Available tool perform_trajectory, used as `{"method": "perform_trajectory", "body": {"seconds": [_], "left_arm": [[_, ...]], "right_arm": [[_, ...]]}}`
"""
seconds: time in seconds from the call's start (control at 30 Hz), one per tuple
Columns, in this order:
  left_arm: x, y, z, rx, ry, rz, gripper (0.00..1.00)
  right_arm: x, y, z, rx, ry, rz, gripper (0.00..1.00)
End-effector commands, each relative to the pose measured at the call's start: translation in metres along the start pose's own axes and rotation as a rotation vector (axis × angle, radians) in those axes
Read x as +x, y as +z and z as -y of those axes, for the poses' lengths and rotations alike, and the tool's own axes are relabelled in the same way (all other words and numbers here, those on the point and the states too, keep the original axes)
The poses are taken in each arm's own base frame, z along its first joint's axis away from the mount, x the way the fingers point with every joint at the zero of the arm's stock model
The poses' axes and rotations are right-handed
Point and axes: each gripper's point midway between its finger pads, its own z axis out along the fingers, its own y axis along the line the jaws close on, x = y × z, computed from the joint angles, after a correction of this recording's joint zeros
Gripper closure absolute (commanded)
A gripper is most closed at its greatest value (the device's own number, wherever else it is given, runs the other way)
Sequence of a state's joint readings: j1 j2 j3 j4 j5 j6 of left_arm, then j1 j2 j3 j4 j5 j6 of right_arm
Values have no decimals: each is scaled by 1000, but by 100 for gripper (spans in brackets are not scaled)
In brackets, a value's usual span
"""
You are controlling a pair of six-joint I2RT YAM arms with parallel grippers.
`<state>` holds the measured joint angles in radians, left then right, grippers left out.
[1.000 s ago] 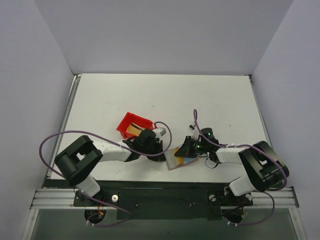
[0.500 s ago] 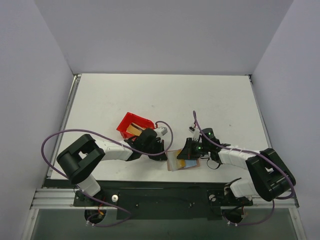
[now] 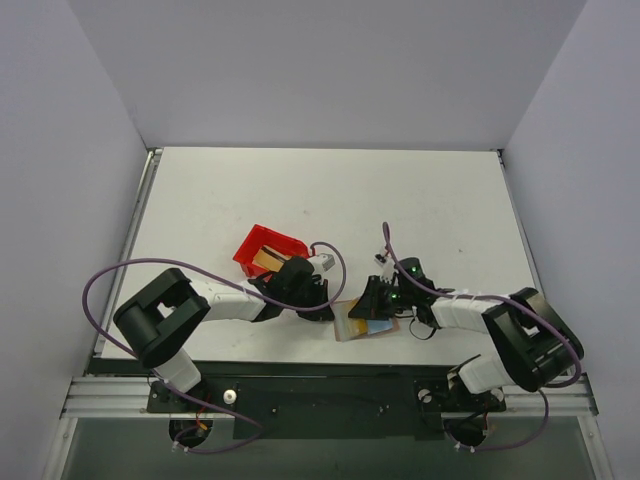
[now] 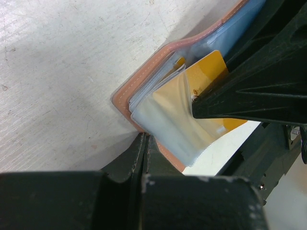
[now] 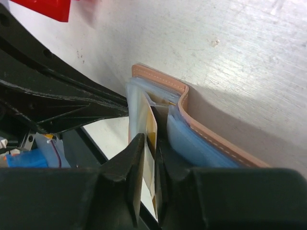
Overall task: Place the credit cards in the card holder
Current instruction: Insert the credit card into the card holder.
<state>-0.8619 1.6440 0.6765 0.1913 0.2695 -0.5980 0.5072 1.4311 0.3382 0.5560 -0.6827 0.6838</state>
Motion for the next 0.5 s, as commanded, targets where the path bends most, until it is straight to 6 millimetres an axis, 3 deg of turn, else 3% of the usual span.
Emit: {"method": "perform_trajectory", "body": {"seconds": [0.0,0.07,0.47], "left_arm": [[-4,5,-5,-26,18,15,100],[-4,5,-5,-24,18,14,100],[-6,7,-3,-13,18,17,100]], "right_arm": [[2,-5,1,67,-71,-3,81],[0,-12,3,132,-108,0,73],[-12,-40,12,387,-153,-35,56]]}}
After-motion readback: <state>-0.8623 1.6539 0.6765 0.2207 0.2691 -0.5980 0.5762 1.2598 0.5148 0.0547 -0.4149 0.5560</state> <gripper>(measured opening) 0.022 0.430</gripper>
